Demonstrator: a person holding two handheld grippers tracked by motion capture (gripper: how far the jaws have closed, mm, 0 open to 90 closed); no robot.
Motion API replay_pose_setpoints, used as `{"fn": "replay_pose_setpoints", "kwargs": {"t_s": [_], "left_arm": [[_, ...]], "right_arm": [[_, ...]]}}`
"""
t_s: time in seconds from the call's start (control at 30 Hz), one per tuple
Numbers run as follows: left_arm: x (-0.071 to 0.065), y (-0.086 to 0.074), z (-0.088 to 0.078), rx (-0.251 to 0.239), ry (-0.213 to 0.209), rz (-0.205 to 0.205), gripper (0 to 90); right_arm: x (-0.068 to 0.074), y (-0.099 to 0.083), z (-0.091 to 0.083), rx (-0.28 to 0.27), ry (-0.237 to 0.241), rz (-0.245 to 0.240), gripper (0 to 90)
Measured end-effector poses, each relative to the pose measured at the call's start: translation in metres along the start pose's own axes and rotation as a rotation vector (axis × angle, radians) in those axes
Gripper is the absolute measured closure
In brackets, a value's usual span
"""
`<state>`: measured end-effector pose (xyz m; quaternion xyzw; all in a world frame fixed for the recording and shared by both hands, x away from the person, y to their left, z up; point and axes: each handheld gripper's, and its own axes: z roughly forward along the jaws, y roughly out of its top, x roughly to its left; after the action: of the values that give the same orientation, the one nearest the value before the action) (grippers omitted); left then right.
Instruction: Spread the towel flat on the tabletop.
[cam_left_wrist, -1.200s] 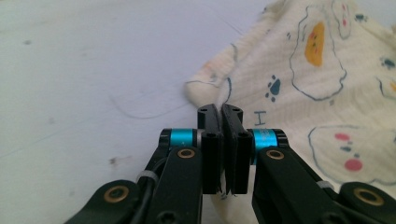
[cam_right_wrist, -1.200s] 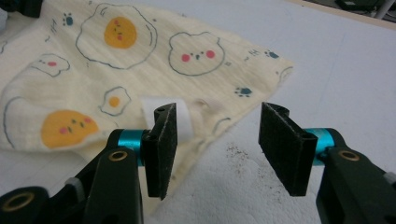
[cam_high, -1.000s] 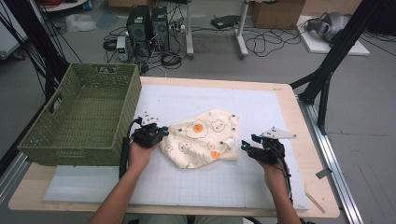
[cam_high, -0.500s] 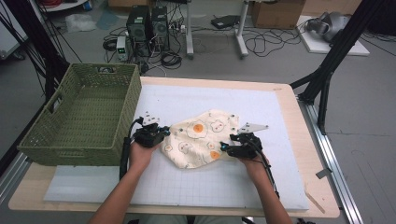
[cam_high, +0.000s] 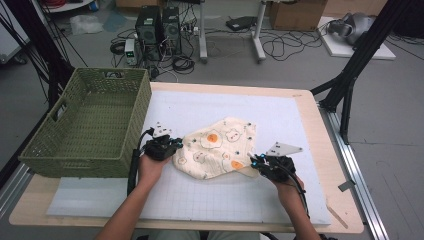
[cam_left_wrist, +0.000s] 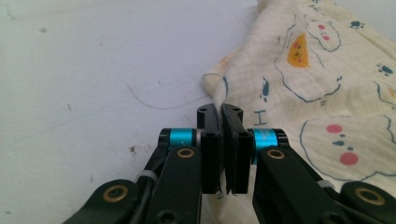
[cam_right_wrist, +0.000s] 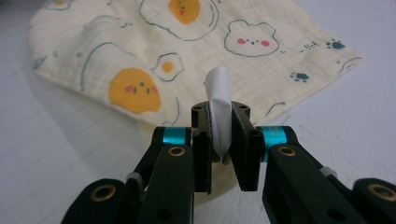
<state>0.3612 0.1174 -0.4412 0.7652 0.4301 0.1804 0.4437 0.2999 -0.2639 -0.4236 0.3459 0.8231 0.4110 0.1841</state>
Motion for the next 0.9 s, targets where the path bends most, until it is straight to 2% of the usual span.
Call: {"fn": "replay_pose_setpoints", "kwargs": {"t_s": [0.1, 0.23, 0.27, 0.3, 0.37, 0.4, 0.47, 0.57, 0.67, 0.77, 0.9], "left_arm": [[-0.001, 0.0, 0.0, 0.01, -0.003, 0.011, 85.3], [-0.003, 0.0, -0.001, 0.019, -0.006, 0.019, 83.2], [-0.003, 0.0, 0.0, 0.019, -0.009, 0.014, 80.3], [-0.004, 0.0, 0.0, 0.017, -0.007, 0.003, 74.0], [-0.005, 0.0, 0.0, 0.015, 0.003, -0.004, 55.1], [-0.005, 0.001, -0.001, 0.009, 0.002, -0.008, 51.7], [-0.003, 0.002, -0.006, -0.009, 0.003, -0.015, 47.5], [-0.002, 0.003, -0.012, -0.025, 0.002, -0.016, 45.2], [-0.001, 0.002, -0.015, -0.03, -0.009, -0.013, 44.6], [-0.002, 0.001, -0.018, -0.046, -0.015, -0.006, 44.3], [0.0, -0.003, -0.02, -0.051, -0.019, -0.013, 44.1]], "right_arm": [[0.006, -0.008, -0.014, -0.012, 0.023, -0.02, 80.1], [0.019, -0.022, -0.027, 0.014, 0.038, -0.058, 80.1], [0.022, -0.025, -0.029, 0.03, 0.035, -0.071, 80.1], [0.025, -0.029, -0.03, 0.043, 0.036, -0.077, 80.0], [0.029, -0.036, -0.032, 0.083, 0.047, -0.095, 77.6], [0.03, -0.038, -0.034, 0.091, 0.052, -0.093, 75.0], [0.028, -0.038, -0.04, 0.062, 0.057, -0.069, 64.9], [0.019, -0.03, -0.052, -0.024, 0.018, -0.014, 50.0], [0.005, -0.015, -0.059, -0.113, -0.022, 0.049, 47.2], [-0.004, -0.004, -0.054, -0.129, -0.055, 0.062, 46.7], [-0.013, 0.003, -0.026, -0.079, -0.079, 0.089, 45.1]]}}
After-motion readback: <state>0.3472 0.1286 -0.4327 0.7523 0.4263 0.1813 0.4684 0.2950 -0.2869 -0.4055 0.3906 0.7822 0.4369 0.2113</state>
